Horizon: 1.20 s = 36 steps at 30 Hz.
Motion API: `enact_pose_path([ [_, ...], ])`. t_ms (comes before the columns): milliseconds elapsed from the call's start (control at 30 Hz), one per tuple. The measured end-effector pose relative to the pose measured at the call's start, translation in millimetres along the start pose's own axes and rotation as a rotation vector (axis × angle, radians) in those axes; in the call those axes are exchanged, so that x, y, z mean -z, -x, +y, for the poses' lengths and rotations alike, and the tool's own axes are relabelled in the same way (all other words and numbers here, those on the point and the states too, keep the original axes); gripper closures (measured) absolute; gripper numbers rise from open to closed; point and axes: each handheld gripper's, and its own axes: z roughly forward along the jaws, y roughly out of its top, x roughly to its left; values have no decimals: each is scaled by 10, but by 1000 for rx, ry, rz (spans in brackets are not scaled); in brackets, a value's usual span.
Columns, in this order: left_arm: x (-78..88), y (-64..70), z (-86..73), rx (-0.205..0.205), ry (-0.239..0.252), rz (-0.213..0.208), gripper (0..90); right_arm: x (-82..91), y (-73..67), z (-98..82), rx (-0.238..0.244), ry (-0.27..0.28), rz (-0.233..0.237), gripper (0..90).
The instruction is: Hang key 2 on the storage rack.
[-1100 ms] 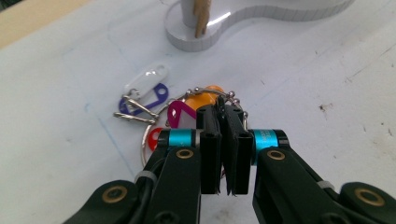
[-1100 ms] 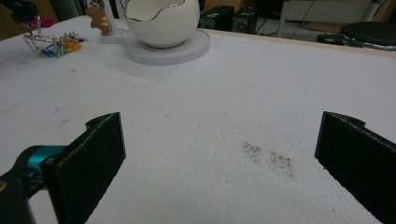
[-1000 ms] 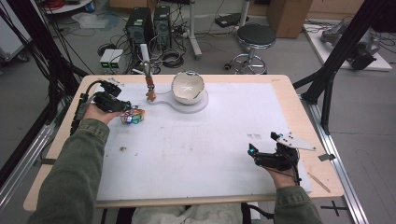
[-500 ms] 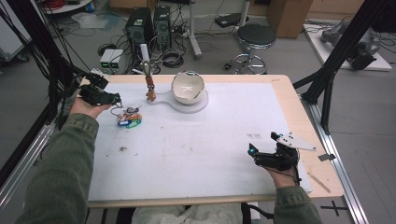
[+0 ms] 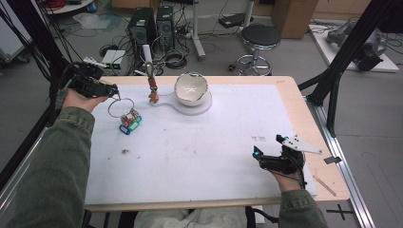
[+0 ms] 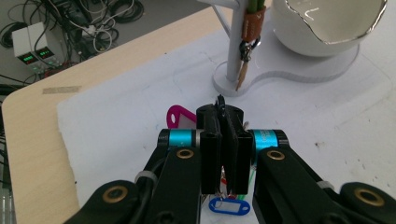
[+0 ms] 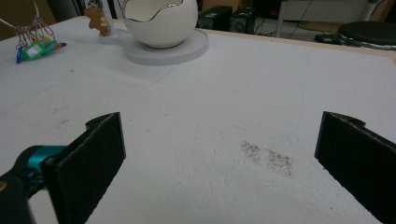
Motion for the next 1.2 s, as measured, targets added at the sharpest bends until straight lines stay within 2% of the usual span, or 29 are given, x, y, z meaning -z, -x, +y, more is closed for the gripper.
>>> enact_pose_path([
  [100, 1, -29, 16, 34, 4, 1, 856, -3, 9, -2, -1, 1, -1, 9],
  [167, 8, -42, 37, 40, 5, 3, 856, -2, 9, -3, -6, -2, -1, 9],
  [367, 64, -46, 156, 43, 18, 18, 857, -5, 2, -2, -7, -6, 1, 9],
  [433, 107, -41, 205, 30, 24, 15, 857, -6, 4, -2, -4, -4, 0, 9],
  [500, 147, -44, 242, 30, 43, 10, 856, -5, 8, -2, 0, -2, -1, 9],
  [833, 244, -59, 400, 91, 107, 8, 857, -5, 8, -3, -5, -2, 3, 9],
  [1067, 243, -85, 493, 125, 137, -13, 857, 1, 7, -3, -4, 2, 1, 9],
  [1133, 230, -116, 504, 150, 146, -58, 857, 9, 8, -3, -5, 2, 2, 9],
  [1200, 212, -142, 510, 163, 152, -80, 857, 11, 8, -4, -7, 3, 3, 9],
])
